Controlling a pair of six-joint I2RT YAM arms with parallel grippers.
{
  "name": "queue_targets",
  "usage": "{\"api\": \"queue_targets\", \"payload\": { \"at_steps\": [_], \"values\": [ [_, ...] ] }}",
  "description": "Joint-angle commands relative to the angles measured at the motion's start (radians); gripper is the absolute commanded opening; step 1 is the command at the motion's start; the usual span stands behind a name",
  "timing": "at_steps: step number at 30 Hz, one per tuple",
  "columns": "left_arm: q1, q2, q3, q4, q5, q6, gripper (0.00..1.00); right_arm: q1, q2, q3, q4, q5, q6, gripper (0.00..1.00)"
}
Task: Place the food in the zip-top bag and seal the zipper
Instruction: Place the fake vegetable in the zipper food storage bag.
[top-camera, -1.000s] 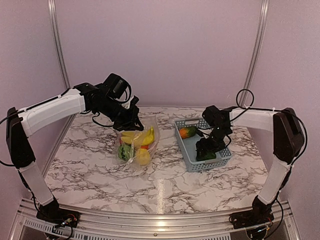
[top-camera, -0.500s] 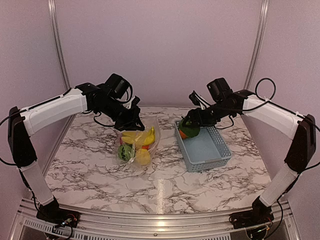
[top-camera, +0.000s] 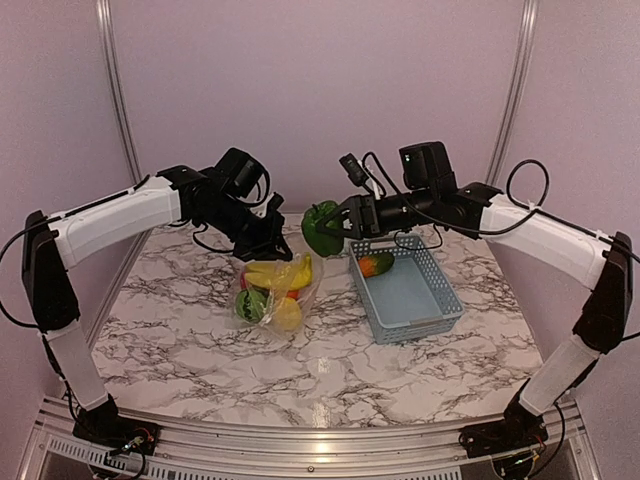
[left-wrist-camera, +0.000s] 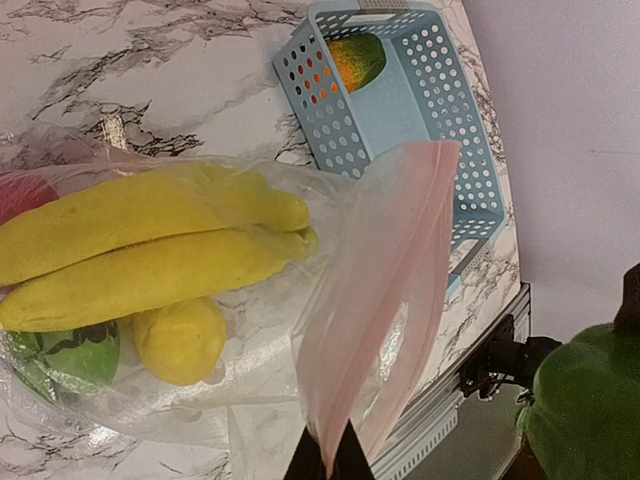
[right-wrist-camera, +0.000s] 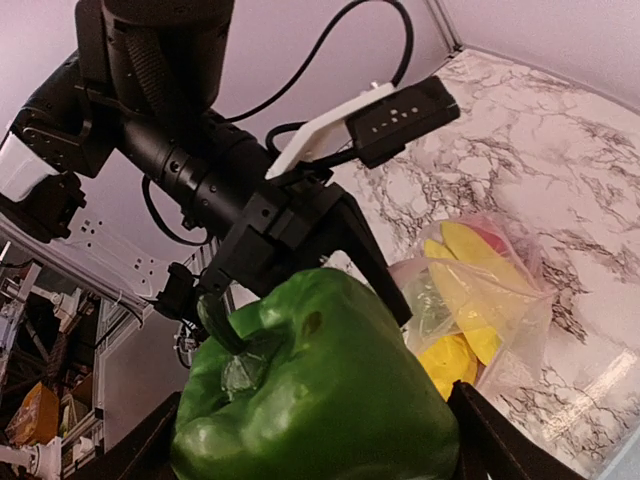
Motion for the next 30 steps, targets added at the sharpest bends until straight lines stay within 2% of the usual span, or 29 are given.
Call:
{"api": "queue_targets", "payload": {
  "at_steps": [1,8,12,18,23,27,30],
  "values": [
    [-0.004,0.025,0.035,-0.008,-0.002,-0.004,0.0,0.054,0.028,-0.001,0.145,-0.094,0.026,0.49],
    [0.0,0.019,0.025,0.022,0.037,-0.037,0.0,0.069,0.049,-0.066,0.272,-0.134,0.026,0.52],
    [0.008,0.002,0.004,0.065,0.063,-0.083,0.0,0.069,0.068,-0.08,0.278,-0.149,0.004,0.56],
    [0.035,-0.049,-0.113,0.275,0.166,-0.23,0.0,0.07,0.076,-0.156,0.299,-0.132,-0.017,0.61],
    [0.051,-0.059,-0.141,0.286,0.179,-0.24,0.0,0.07,0.1,-0.181,0.328,-0.117,-0.008,0.63],
    [0.06,-0.064,-0.15,0.286,0.179,-0.24,0.0,0.07,0.135,-0.16,0.314,-0.097,-0.015,0.7],
    [0.067,-0.067,-0.15,0.288,0.179,-0.242,0.0,0.07,0.135,-0.162,0.302,-0.071,-0.023,0.81]
  ]
}}
